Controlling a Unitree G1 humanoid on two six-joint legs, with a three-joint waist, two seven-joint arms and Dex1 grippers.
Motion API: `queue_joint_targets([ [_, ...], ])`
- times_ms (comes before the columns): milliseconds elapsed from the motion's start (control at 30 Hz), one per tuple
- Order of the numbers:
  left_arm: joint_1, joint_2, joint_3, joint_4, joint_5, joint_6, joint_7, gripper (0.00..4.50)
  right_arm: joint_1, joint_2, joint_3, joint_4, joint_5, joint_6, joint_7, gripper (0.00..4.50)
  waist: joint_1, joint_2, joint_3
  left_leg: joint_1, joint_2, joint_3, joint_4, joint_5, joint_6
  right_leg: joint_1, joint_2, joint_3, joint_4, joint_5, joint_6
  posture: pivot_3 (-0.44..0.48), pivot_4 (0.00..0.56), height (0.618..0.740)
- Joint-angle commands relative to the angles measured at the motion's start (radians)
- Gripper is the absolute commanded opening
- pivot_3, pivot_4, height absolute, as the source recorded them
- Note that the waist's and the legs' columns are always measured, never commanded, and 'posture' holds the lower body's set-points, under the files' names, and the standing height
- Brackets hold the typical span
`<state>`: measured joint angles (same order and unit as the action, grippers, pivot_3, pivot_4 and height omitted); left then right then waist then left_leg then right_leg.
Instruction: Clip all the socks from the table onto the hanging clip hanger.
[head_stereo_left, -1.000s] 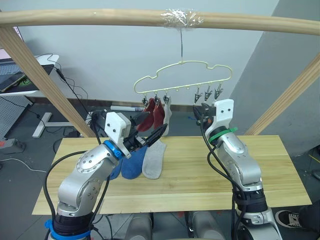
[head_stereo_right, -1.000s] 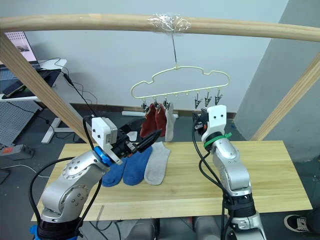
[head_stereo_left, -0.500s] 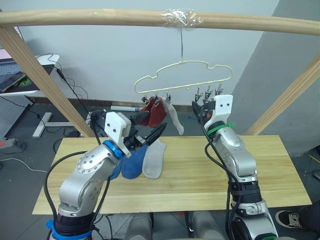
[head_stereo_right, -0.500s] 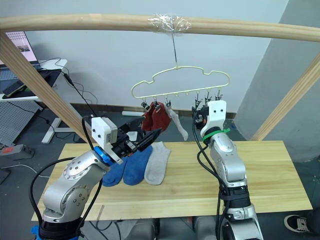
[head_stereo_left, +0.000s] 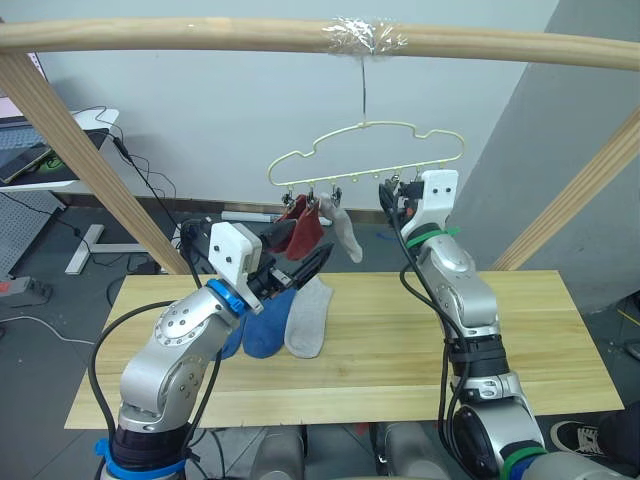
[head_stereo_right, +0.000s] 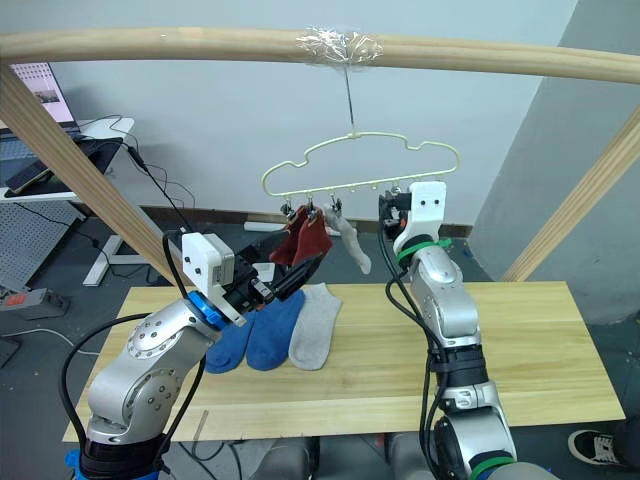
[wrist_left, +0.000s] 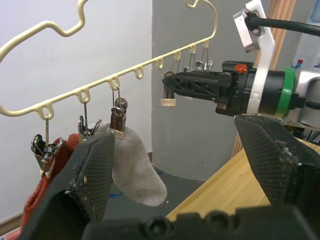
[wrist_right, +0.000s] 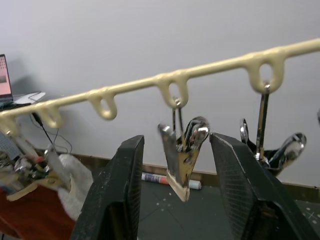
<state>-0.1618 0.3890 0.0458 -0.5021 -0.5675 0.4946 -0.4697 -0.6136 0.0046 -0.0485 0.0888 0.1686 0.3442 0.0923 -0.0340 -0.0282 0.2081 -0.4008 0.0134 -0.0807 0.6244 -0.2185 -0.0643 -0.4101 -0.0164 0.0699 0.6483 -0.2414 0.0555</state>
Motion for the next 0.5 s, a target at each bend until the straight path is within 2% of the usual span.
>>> queue_joint_targets([
  [33,-0.002,-0.005,0.0,-0.031,0.002,-0.014,0.001,4.24,-0.018,0.005,-0.008,-0.012,0.013,-0.023,0.003,2.14,0.0,0.0,0.0,0.0,0.0,0.0,0.0,0.0,0.0,0.0,0.0,0.0,0.0,0.0,0.0,0.021,0.172,0.74],
  [500,-0.002,-0.007,-0.004,-0.03,0.0,-0.014,-0.003,4.24,-0.002,0.016,-0.008,-0.031,0.026,-0.008,-0.009,2.14,0.0,0.0,0.0,0.0,0.0,0.0,0.0,0.0,0.0,0.0,0.0,0.0,0.0,0.0,0.0,0.017,0.168,0.74],
])
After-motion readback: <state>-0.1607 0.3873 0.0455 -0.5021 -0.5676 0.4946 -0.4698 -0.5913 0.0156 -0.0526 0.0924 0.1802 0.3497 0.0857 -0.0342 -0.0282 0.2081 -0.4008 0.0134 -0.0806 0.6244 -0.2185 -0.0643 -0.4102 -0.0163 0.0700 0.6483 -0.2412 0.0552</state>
